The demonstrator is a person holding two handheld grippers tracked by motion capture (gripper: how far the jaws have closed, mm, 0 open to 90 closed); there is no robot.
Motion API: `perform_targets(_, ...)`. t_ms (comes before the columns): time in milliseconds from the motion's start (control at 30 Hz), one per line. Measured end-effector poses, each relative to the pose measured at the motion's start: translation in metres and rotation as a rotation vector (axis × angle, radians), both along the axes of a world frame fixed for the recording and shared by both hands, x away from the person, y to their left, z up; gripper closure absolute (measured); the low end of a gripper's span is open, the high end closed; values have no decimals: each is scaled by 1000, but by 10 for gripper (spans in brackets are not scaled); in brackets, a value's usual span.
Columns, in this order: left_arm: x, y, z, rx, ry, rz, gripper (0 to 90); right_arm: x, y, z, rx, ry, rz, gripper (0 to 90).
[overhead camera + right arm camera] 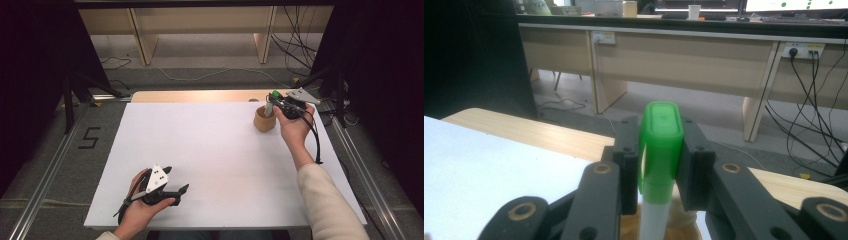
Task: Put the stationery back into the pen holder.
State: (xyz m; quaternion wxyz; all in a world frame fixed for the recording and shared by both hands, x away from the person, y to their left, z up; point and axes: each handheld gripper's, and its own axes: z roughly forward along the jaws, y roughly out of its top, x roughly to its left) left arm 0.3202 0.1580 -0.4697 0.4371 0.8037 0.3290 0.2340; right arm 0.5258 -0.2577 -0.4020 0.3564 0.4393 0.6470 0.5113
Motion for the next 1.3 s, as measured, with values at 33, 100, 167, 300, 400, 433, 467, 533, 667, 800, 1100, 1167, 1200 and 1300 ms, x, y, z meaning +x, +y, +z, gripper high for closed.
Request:
perform_targets(33, 0, 0, 0, 0, 0, 0, 192, 0, 0, 0, -4, 0, -1, 744)
perform_targets(100, 0, 0, 0, 0, 1, 0, 192, 1, 1, -1, -5, -1, -2, 744)
perform_targets(167, 0, 0, 0, 0, 1, 0, 192, 1, 1, -2, -6, 1, -4, 743)
perform_targets(300, 0, 0, 0, 0, 1, 0, 192, 1, 1, -4, -15, 4, -7, 743)
perform_targets(400, 0, 0, 0, 0, -2, 0, 192, 2, 1, -5, -14, 8, -8, 744)
perform_targets(433, 0, 0, 0, 0, -2, 0, 192, 2, 1, -5, -15, 8, -8, 744)
perform_targets(467, 0, 0, 0, 0, -2, 0, 192, 2, 1, -5, -16, 8, -8, 743)
perform_targets(533, 0, 0, 0, 0, -2, 0, 192, 2, 2, -6, -18, 6, -8, 743)
perform_targets(667, 0, 0, 0, -1, 0, -1, 192, 3, 2, -8, -25, 12, -11, 743)
perform_targets(800, 0, 0, 0, 0, -2, -1, 192, 5, 3, -11, -35, 18, -14, 743)
perform_targets(1100, 0, 0, 0, -2, -1, -3, 192, 6, 3, -19, -43, 26, -22, 743)
perform_targets(1167, 0, 0, 0, -3, 0, -2, 192, 6, 3, -18, -40, 23, -22, 743)
perform_targets(1200, 0, 0, 0, -3, 0, -2, 192, 6, 3, -17, -38, 24, -23, 743)
perform_targets(1300, 0, -1, 0, -2, 0, -3, 192, 7, 3, -17, -40, 22, -22, 743)
